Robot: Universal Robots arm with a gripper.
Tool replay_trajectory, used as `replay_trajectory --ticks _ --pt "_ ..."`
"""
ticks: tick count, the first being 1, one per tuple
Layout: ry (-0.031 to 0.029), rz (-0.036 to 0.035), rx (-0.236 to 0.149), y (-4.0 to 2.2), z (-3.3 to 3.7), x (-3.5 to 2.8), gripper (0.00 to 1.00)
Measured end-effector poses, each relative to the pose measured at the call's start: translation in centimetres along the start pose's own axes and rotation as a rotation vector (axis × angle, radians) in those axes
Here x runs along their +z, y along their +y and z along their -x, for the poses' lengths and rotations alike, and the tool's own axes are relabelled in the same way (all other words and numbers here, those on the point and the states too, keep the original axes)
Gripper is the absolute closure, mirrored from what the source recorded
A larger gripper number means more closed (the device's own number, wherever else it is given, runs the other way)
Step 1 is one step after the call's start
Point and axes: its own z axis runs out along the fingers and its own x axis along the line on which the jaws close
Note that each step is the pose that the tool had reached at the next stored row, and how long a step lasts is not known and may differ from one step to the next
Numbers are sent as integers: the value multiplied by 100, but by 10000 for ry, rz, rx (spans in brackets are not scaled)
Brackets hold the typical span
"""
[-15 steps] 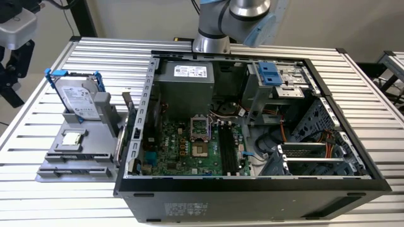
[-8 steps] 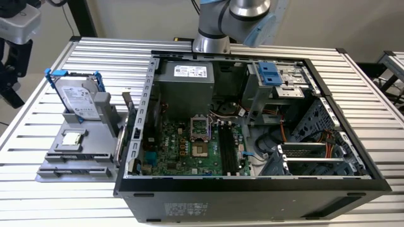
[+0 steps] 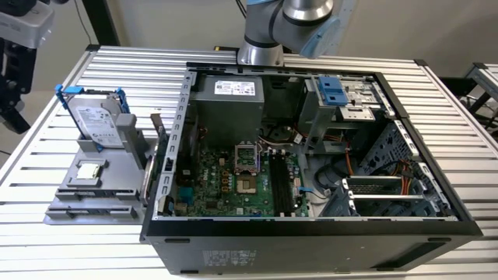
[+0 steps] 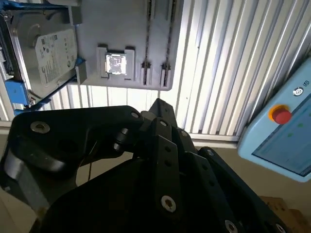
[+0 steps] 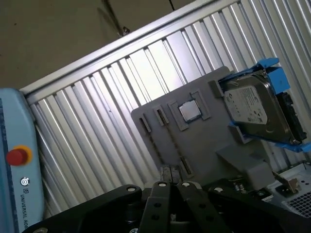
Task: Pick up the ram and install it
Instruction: 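Pick up the ram and move it above insertion slot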
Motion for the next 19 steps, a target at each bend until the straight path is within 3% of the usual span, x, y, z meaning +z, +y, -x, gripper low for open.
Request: replay_trajectory --ticks 19 --pt "57 -24 -3459 0 0 1 100"
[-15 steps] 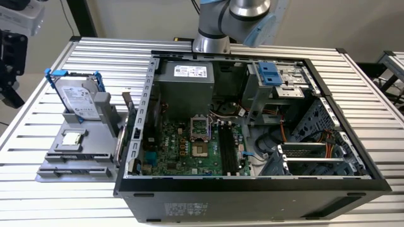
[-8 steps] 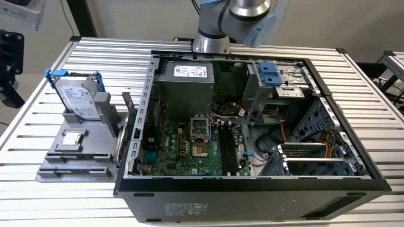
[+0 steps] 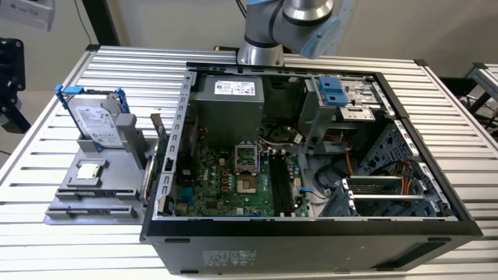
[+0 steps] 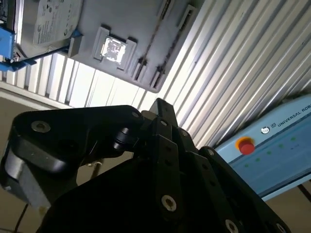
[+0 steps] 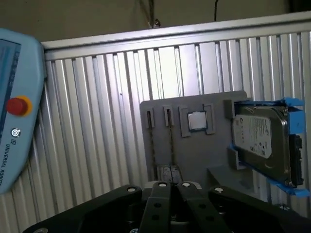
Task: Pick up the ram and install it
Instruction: 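Pick up the ram and move it above insertion slot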
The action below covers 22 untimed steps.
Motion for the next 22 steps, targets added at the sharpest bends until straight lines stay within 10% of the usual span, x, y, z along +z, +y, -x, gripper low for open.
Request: replay_trajectory --ticks 8,22 --pt "21 2 -1257 0 0 2 100" --pt "27 5 -1629 0 1 3 100"
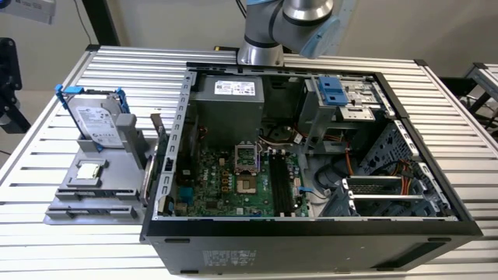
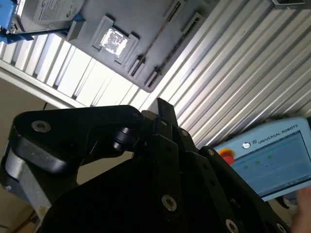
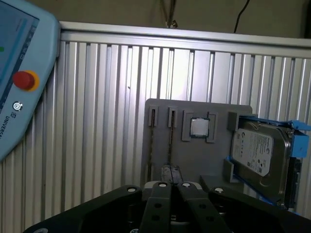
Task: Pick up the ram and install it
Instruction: 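Pick up the ram and move it above insertion slot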
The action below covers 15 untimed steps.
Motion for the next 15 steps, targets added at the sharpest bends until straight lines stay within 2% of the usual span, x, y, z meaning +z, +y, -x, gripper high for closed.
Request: replay_trajectory --ticks 8,9,15 --pt "1 1 -56 0 0 0 100" --pt "1 1 -63 0 0 0 0" --pt "2 2 -105 0 0 0 0"
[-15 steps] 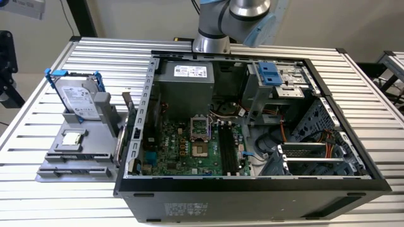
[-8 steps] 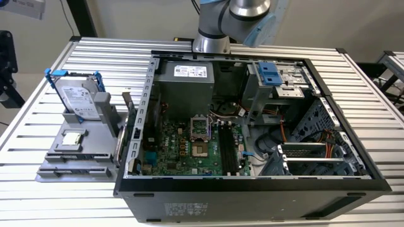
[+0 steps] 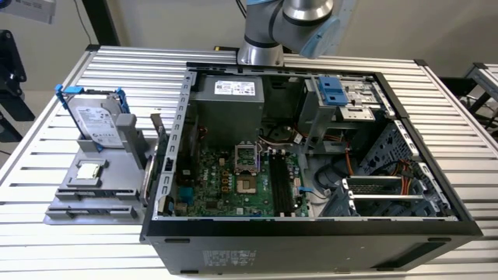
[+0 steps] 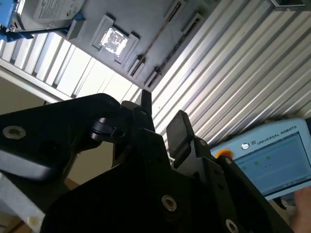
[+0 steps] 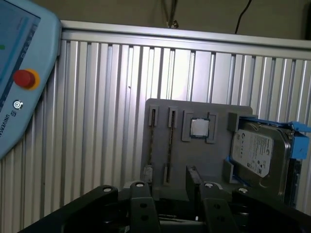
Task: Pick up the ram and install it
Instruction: 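Pick up the ram and move it above insertion slot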
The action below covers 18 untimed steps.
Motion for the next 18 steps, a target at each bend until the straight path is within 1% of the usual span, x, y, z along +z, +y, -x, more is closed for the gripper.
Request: replay_trajectory --ticks 18 --pt "2 1 -128 0 0 0 0"
